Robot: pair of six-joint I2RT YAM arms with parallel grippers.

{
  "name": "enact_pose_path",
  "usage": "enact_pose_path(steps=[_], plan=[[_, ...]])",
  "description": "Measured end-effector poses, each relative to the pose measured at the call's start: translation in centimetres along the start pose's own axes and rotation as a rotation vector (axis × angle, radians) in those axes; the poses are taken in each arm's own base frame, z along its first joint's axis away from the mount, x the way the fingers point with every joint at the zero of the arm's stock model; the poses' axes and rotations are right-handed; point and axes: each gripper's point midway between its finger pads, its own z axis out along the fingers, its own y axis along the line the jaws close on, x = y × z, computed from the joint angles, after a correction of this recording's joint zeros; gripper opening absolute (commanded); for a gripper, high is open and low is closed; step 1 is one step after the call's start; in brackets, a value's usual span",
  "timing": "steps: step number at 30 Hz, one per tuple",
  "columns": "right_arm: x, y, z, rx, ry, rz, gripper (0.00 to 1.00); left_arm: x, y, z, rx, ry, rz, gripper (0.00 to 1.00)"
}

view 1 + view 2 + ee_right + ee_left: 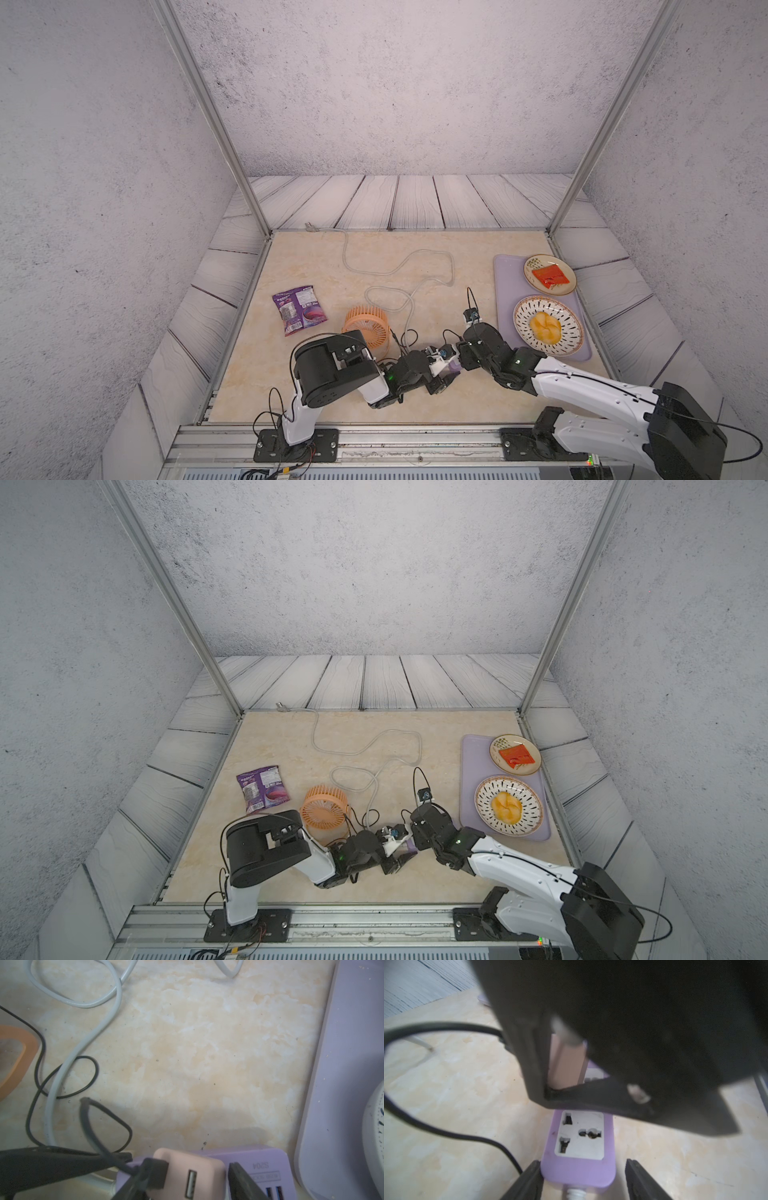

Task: Unplug the desk fan from the power strip
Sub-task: Remove the plug from the socket.

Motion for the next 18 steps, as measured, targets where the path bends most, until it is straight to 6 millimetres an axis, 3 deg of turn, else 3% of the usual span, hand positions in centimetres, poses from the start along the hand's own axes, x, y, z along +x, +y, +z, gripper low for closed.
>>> enact_pose_path(steps=[12, 18], plan=[[-1.3, -0.4, -0.9, 0.011, -0.061, 0.052, 0.39, -0.7, -0.2, 0.3, 0.008, -0.016, 0.0, 0.66], [-2.1, -0.3, -1.8, -0.021, -0.113, 0.094, 0.37, -0.9, -0.2, 0.5, 0.012, -0.016, 0.001, 0.65]])
